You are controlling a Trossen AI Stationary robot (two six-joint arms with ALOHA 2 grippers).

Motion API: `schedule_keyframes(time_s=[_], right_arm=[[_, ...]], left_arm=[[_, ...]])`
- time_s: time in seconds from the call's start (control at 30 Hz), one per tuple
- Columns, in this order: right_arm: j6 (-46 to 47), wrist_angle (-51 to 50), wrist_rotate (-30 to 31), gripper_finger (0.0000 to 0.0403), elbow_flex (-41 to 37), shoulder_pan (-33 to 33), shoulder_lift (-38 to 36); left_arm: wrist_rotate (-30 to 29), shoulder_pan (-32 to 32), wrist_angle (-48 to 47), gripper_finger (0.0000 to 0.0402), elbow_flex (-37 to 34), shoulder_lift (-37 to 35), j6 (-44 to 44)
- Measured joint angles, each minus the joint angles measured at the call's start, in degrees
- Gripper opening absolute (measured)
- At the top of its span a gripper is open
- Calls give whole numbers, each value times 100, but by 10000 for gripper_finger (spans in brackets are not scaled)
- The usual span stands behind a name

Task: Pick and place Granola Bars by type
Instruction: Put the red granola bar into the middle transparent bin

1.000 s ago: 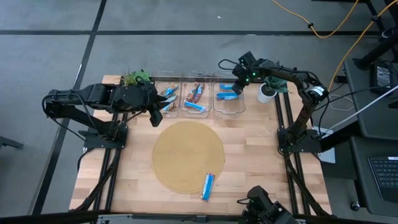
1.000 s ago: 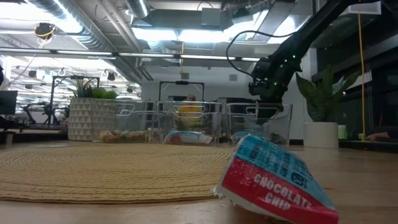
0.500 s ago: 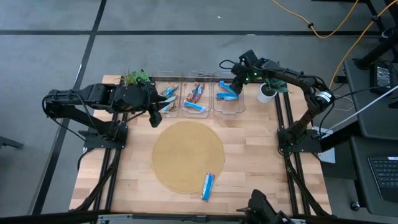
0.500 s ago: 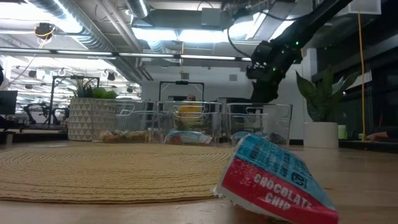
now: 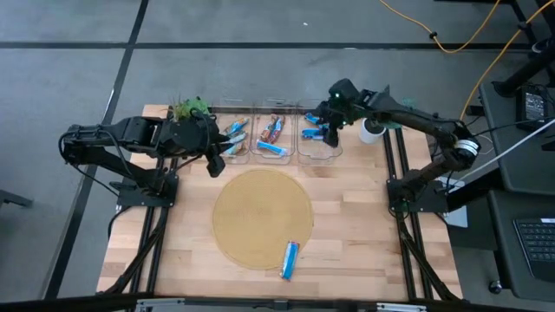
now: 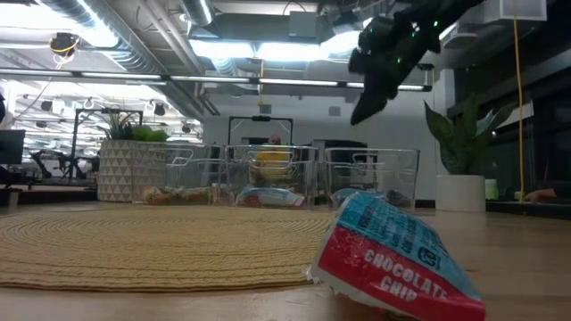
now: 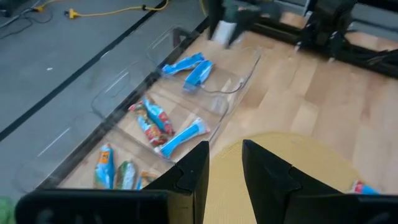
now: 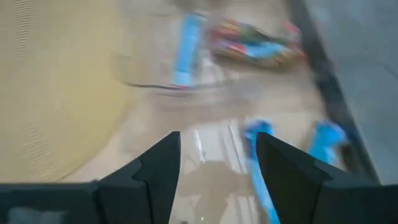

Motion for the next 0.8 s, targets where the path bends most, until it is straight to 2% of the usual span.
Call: schedule_keyframes(time_s=[0.13, 0.23, 0.43, 0.8], right_arm=[[-452, -118, -534, 210, 2, 545, -278], [-498, -155, -699, 210, 2, 996, -447], [-498, -207, -703, 210, 4, 1943, -700], [-296, -206, -641, 210, 7, 3621, -731]], left_arm=[[-90, 0, -132, 88, 0, 0, 0], [-102, 0, -195, 88, 0, 0, 0], [-105, -1, -339, 88, 0, 0, -2], [-97, 0, -403, 88, 0, 0, 172]])
